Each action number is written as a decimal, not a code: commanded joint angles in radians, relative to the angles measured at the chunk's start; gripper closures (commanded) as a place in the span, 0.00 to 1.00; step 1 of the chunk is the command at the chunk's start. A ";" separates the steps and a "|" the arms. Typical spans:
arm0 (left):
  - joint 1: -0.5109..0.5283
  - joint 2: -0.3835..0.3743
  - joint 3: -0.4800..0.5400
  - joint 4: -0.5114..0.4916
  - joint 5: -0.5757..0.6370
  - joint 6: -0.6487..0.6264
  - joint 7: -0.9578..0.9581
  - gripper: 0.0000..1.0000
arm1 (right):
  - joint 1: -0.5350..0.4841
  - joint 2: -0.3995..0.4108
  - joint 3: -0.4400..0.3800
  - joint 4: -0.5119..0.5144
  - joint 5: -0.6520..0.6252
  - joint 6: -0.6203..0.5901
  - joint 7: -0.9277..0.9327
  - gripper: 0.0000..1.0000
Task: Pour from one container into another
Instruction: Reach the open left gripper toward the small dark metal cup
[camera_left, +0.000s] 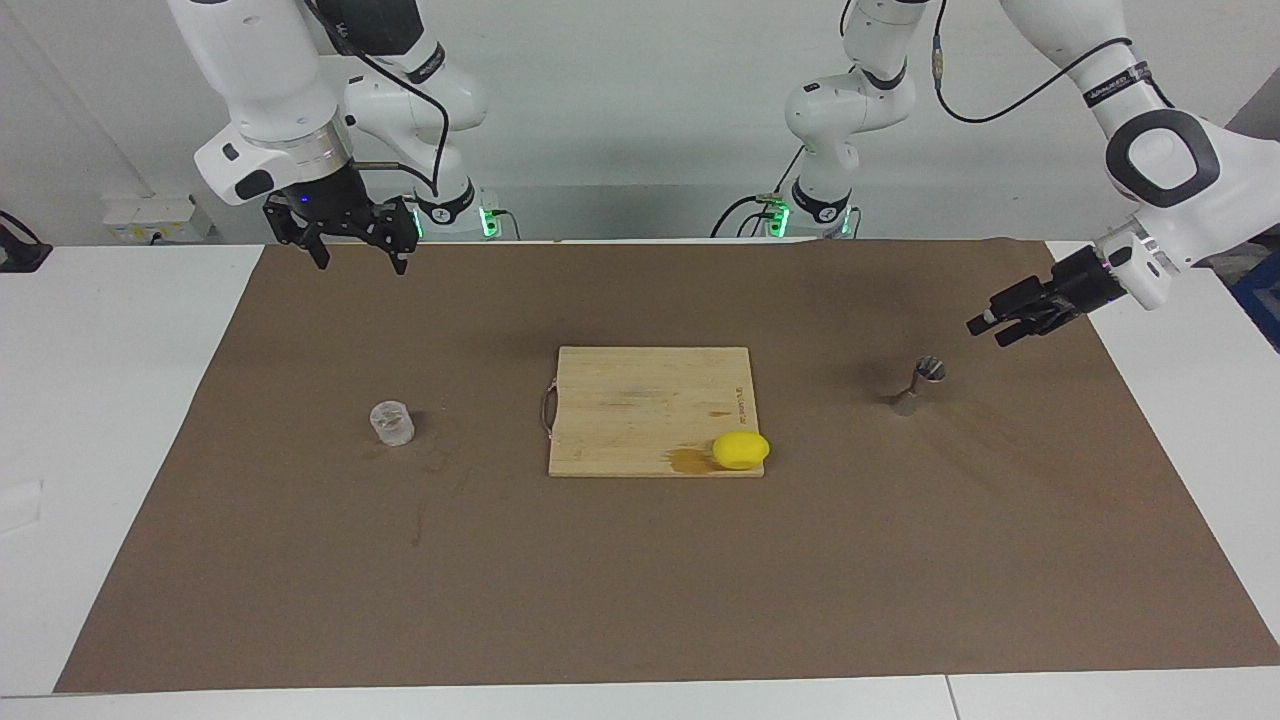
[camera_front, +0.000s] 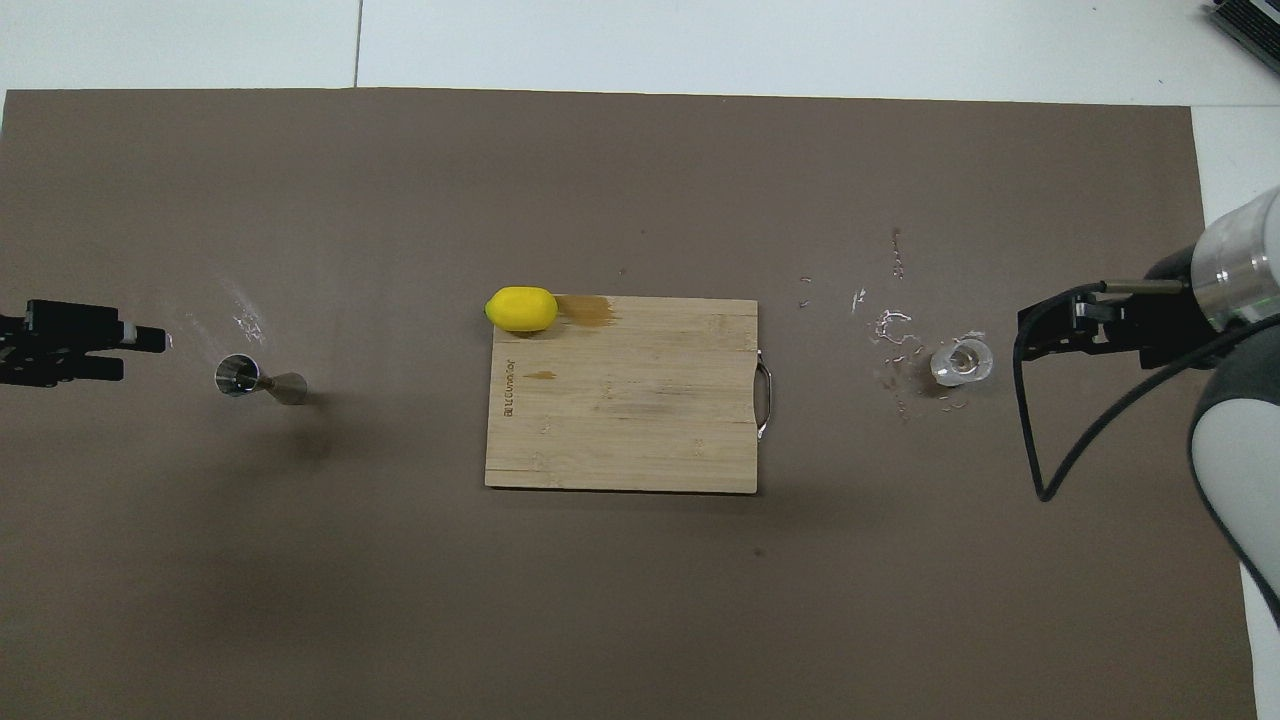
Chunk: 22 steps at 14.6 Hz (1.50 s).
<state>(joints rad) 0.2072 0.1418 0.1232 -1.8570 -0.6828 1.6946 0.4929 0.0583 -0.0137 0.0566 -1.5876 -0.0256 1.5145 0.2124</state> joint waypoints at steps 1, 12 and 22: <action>0.027 0.114 -0.013 0.053 -0.124 -0.059 0.256 0.00 | -0.014 -0.020 0.003 -0.022 0.010 0.012 -0.018 0.00; 0.118 0.217 -0.011 0.082 -0.264 -0.110 1.165 0.00 | -0.014 -0.020 0.005 -0.022 0.010 0.012 -0.018 0.00; 0.147 0.360 -0.010 0.058 -0.455 -0.320 1.941 0.00 | -0.012 -0.020 0.005 -0.023 0.010 0.012 -0.018 0.00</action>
<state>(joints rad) 0.3369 0.4768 0.1192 -1.8039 -1.0891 1.4179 2.3018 0.0583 -0.0137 0.0566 -1.5876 -0.0256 1.5145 0.2124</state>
